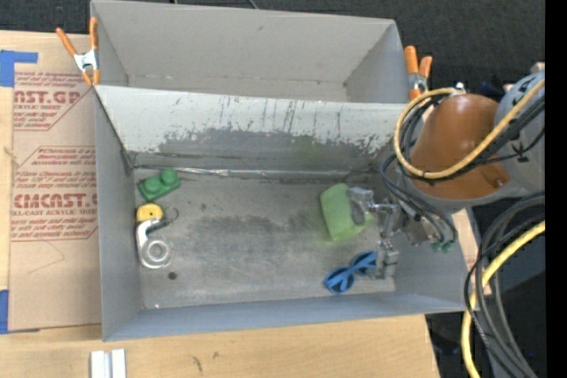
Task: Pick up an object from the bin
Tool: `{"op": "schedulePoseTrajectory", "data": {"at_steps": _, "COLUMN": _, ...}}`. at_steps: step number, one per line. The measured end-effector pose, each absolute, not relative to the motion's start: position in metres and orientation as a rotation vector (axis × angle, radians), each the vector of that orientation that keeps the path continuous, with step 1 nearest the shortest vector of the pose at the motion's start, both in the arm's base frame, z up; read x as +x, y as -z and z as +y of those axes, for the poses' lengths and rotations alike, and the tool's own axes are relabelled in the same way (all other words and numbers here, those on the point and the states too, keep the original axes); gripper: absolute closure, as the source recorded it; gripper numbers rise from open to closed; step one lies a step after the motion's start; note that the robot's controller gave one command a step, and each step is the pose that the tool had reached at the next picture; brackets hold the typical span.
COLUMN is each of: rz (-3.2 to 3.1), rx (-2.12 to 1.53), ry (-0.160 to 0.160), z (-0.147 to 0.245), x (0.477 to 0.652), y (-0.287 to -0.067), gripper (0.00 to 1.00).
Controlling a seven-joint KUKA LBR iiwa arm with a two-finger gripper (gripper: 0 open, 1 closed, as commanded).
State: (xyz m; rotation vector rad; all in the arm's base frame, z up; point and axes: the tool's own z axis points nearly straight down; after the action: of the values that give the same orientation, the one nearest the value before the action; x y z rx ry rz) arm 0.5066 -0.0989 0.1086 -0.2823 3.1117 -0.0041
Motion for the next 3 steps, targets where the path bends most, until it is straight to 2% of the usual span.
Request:
{"op": "schedulePoseTrajectory", "data": {"at_steps": 1, "rz": 3.054, "rx": -0.494, "ry": 0.011, "z": -0.081, "x": 0.502, "y": -0.085, "gripper": 0.0}}
{"op": "schedulePoseTrajectory", "data": {"at_steps": 2, "rz": 3.099, "rx": -0.5, "ry": -0.002, "z": -0.083, "x": 0.488, "y": -0.071, "gripper": 1.0}}
{"op": "schedulePoseTrajectory", "data": {"at_steps": 3, "rz": 3.094, "rx": -0.497, "ry": 0.0, "z": -0.083, "x": 0.49, "y": -0.072, "gripper": 0.0}}
